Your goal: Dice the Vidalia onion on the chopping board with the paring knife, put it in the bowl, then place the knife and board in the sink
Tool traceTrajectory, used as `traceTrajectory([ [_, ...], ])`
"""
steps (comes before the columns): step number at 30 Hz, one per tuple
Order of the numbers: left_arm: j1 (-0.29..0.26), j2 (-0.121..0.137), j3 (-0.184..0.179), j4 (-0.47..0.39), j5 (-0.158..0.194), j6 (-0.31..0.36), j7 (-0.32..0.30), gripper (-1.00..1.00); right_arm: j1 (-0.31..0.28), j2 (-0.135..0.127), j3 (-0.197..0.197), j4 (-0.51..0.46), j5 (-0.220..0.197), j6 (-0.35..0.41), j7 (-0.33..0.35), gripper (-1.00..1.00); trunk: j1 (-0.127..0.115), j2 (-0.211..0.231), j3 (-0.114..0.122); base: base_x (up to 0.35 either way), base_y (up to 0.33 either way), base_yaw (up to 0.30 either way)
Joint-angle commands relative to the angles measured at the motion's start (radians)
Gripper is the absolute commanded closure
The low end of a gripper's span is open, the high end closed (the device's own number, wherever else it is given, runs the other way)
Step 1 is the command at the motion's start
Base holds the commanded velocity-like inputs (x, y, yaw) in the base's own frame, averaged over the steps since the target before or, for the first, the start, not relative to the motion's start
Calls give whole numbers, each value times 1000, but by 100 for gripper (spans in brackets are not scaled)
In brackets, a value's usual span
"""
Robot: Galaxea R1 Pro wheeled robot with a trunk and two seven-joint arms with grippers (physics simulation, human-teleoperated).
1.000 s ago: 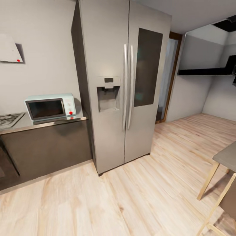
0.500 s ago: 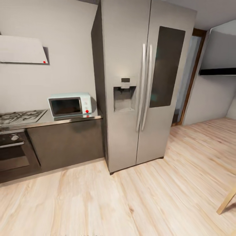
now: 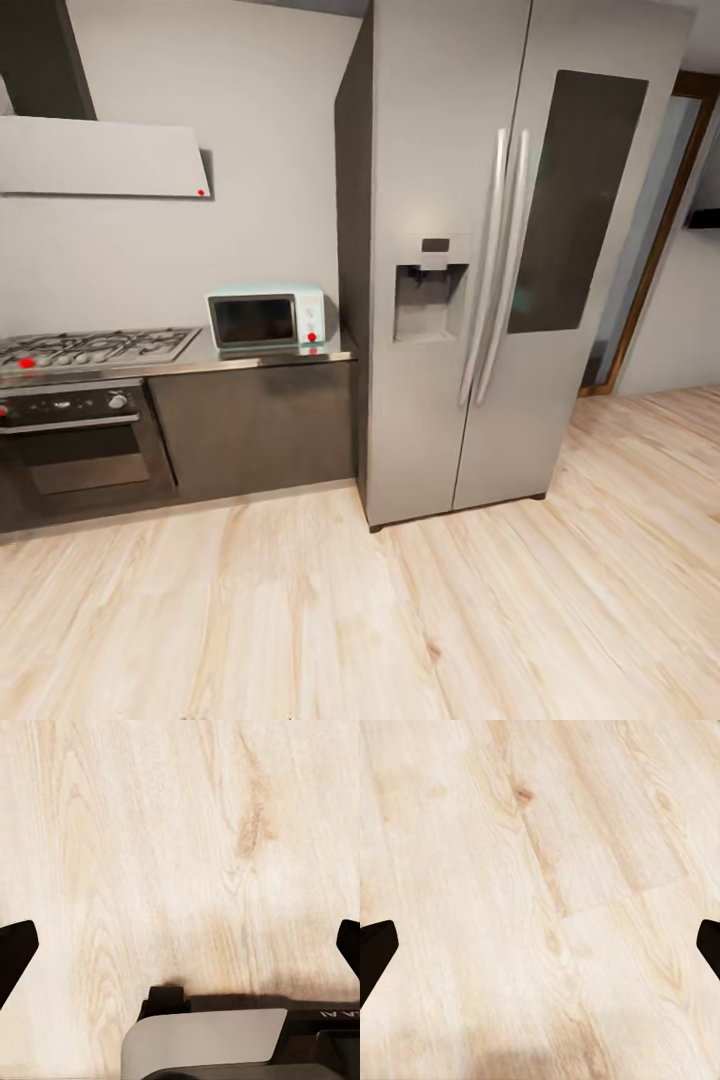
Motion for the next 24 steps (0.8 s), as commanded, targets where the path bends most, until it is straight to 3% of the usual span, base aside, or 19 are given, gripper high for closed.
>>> traceTrajectory([
  [1, 0, 0, 1, -1, 1, -2, -1, -100, 0, 1, -4, 0, 0, -3, 1, -100, 0, 0, -1, 0, 0, 285],
  [24, 0, -1, 0, 0, 0, -2, 1, -100, 0, 1, -2, -1, 0, -4, 1, -100, 0, 0, -1, 0, 0, 285],
])
